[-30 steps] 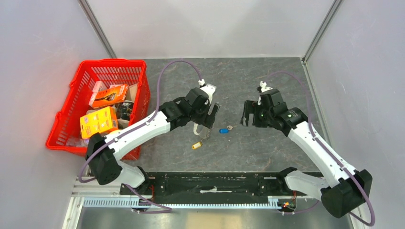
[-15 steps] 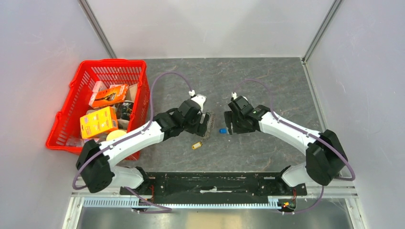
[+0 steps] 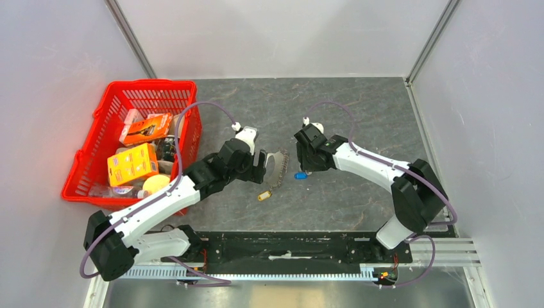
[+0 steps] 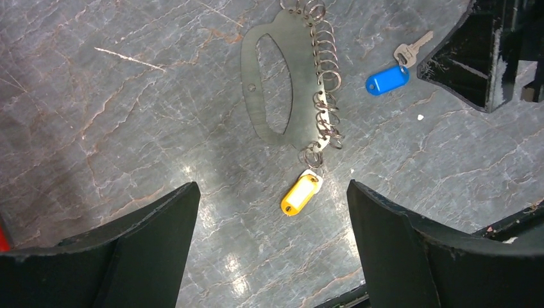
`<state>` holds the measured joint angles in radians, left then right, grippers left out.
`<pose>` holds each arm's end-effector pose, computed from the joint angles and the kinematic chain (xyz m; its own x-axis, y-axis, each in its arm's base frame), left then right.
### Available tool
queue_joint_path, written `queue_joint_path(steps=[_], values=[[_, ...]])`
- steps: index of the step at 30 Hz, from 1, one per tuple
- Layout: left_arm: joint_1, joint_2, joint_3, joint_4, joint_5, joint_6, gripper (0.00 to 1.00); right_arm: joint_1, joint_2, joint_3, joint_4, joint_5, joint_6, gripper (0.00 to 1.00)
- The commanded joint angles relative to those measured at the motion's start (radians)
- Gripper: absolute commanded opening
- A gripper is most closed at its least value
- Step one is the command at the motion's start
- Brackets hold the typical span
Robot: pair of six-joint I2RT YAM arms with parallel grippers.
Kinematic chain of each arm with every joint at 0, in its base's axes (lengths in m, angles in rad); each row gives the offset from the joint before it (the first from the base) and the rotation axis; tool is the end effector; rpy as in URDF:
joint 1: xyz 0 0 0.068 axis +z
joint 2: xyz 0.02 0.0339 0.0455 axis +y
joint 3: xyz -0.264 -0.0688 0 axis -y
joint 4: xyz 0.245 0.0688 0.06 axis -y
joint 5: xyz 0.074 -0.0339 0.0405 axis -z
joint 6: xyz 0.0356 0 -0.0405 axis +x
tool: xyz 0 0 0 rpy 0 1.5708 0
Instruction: Put the keys on the keyring
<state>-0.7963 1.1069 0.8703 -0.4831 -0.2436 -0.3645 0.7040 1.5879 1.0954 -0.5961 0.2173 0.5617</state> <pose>0.1710 -0.1625 0.2789 -0.6328 0.1520 -0.7593 0.3652 0.9232 -0.1195 0.2483 0.2008 0.2181 -0.8676 -0.0544 -0.4942 -0.1107 0.9902 0.0853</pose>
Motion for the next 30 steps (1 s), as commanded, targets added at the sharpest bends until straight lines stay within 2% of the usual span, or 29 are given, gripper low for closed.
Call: queue_joint_path(steps=[1,17,30], values=[[0.003,-0.014,-0.002,0.040,-0.007,-0.036,0.93,0.024,0.050,0.063,0.022,0.042,0.036,0.57],[0.003,-0.028,-0.007,0.043,0.019,-0.035,0.96,0.040,0.173,0.100,0.022,0.106,0.058,0.41],[0.003,-0.031,-0.007,0.043,0.027,-0.030,0.96,0.057,0.240,0.152,-0.022,0.181,0.045,0.36]])
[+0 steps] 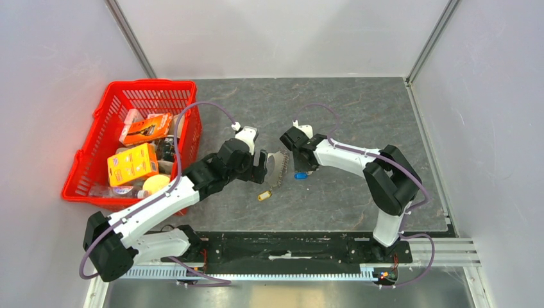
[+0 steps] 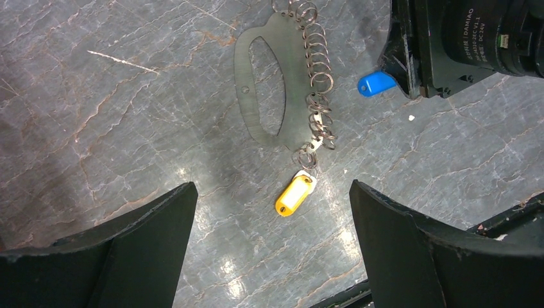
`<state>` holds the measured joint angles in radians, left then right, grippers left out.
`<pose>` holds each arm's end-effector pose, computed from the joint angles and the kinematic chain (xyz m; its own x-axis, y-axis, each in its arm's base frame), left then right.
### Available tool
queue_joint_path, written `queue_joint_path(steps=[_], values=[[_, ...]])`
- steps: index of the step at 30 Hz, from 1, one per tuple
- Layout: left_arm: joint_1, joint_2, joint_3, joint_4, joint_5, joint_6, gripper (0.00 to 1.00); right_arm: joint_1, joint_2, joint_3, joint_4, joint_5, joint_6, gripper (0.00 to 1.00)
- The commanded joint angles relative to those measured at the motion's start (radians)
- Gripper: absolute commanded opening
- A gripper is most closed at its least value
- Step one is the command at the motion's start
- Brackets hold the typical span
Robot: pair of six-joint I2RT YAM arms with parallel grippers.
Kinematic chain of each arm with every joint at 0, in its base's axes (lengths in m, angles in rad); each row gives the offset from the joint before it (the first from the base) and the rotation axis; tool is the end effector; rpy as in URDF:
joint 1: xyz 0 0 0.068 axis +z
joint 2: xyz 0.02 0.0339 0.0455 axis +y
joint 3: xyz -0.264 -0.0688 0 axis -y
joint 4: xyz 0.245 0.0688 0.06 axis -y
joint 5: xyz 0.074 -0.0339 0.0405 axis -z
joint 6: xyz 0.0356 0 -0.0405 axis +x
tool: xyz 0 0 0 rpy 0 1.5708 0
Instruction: Put the keys on the keyring
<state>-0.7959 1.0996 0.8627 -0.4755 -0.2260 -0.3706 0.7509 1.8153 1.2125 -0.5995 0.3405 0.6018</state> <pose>0.1699 -0.1621 0.2785 -0.6355 0.1445 -0.7585 0.3728 0.9176 -0.1376 0.2702 0.2359 0.1798 -0.8765 -0.0881 -0.4733 -0.0715 0.9960 -0.0529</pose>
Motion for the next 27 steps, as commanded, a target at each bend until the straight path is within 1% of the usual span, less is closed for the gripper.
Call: queue_joint_path(steps=[1,19,27], values=[[0.002,-0.023,-0.001,0.036,0.012,-0.024,0.96,0.012,0.015,0.035,-0.023,0.063,0.006,0.36],[0.003,-0.025,0.001,0.037,0.019,-0.023,0.96,0.028,0.039,0.022,-0.029,0.096,0.018,0.31],[0.003,-0.028,0.002,0.037,0.020,-0.023,0.96,0.028,0.041,0.013,-0.029,0.102,0.026,0.26]])
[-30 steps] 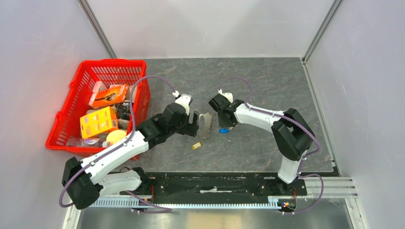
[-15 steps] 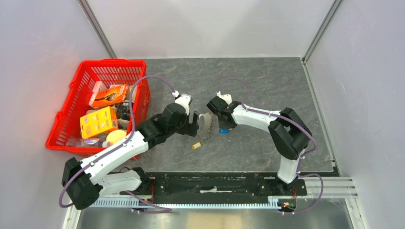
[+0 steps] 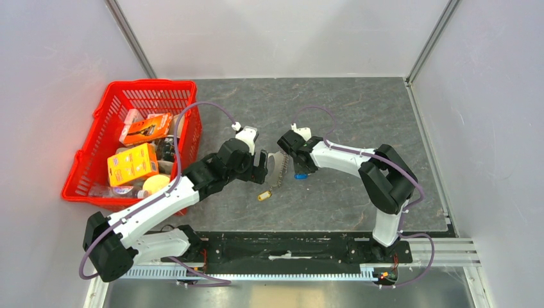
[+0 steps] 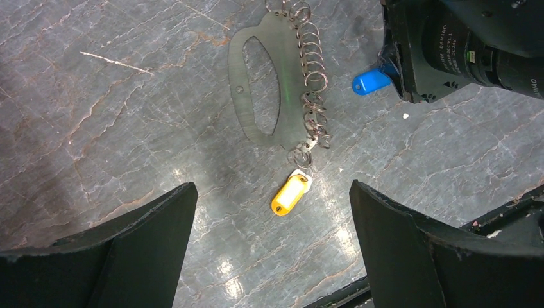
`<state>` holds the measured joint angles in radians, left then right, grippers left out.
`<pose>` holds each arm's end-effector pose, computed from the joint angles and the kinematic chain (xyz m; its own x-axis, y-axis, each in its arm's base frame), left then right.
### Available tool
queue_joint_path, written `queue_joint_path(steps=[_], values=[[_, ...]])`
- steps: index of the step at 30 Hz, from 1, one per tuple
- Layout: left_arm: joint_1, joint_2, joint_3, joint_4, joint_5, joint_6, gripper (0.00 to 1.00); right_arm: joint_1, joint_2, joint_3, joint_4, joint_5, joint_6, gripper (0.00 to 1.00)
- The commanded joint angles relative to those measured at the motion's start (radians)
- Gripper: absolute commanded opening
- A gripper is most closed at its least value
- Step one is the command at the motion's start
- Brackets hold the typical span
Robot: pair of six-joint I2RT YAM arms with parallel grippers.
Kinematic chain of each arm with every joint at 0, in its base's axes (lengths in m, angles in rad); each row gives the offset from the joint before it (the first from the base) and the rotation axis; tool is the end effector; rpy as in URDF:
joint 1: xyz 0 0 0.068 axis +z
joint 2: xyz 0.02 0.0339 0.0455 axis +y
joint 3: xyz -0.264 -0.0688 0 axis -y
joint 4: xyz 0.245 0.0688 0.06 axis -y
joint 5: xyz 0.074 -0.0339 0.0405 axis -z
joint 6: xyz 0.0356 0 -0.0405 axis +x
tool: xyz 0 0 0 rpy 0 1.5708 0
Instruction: Put the keys on the keyring
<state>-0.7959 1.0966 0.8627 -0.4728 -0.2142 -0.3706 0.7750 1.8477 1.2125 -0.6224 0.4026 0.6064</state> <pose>0.1694 -0.1622 0.2793 -0.6354 0.1430 -0.7589 0.3808 0.9129 -0.1468 0.2654 0.2404 0.1688 -0.8762 -0.1242 -0.4656 -0.0708 0.9889 -0.1307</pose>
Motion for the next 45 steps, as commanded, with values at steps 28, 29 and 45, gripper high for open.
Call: queue_joint_path(steps=[28,29,45], values=[[0.003,-0.027,0.003,0.034,0.010,-0.024,0.96,0.005,-0.004,-0.042,0.000,0.056,0.032,0.07],[0.003,-0.027,0.004,0.034,0.010,-0.024,0.96,0.006,-0.004,-0.042,-0.001,0.056,0.032,0.03],[0.003,0.008,0.025,0.048,0.062,-0.031,0.95,0.010,-0.368,-0.108,-0.114,0.033,-0.041,0.00]])
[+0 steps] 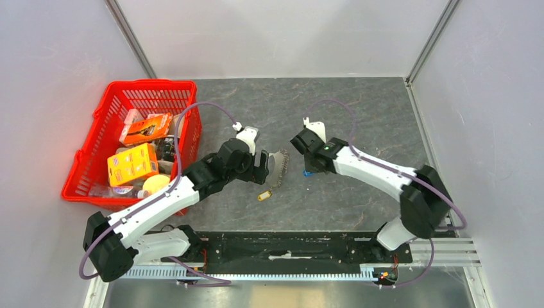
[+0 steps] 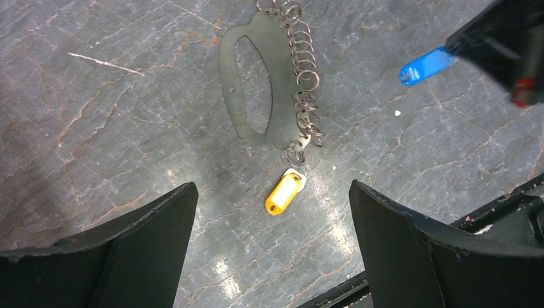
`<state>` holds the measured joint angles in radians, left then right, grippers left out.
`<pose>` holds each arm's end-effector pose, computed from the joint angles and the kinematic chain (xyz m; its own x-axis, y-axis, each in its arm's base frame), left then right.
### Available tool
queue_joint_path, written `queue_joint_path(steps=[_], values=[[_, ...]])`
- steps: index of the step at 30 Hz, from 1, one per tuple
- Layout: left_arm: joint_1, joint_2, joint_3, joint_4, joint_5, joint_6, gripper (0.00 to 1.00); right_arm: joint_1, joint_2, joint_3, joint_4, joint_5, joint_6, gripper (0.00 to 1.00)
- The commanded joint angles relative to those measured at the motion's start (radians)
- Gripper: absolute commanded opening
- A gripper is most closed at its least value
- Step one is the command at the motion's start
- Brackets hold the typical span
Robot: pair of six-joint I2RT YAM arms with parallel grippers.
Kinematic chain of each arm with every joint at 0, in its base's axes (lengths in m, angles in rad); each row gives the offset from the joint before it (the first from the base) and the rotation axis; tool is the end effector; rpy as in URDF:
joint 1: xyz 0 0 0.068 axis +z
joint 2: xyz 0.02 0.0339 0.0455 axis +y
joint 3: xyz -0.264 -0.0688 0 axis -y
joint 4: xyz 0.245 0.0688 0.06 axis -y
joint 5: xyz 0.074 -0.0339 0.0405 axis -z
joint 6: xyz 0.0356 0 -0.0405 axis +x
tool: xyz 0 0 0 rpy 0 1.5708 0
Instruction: Put the keys on the keyring
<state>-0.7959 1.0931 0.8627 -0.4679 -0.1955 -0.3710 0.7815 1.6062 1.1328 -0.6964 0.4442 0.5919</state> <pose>0.1689 -0.1626 0.2804 -0.6356 0.1407 -0.7591 0.3931 0.9052 -0.1613 0.2352 0.2118 0.2213 -0.8308 -0.1146 -0.5447 -0.0643 0.9918 -0.1106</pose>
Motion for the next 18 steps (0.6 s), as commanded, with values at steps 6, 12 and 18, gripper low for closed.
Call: queue_joint_path(steps=[6,12,18], values=[[0.001,0.043,0.033,0.066,0.149,0.010,0.95,0.006,-0.300,-0.069,-0.096,-0.088,-0.084,0.00],[0.001,0.101,0.079,0.059,0.191,0.049,0.94,0.005,-0.429,-0.088,-0.159,-0.146,-0.111,0.00],[0.000,0.211,0.131,0.046,0.220,0.000,0.85,0.006,-0.505,-0.128,-0.166,-0.187,-0.104,0.00]])
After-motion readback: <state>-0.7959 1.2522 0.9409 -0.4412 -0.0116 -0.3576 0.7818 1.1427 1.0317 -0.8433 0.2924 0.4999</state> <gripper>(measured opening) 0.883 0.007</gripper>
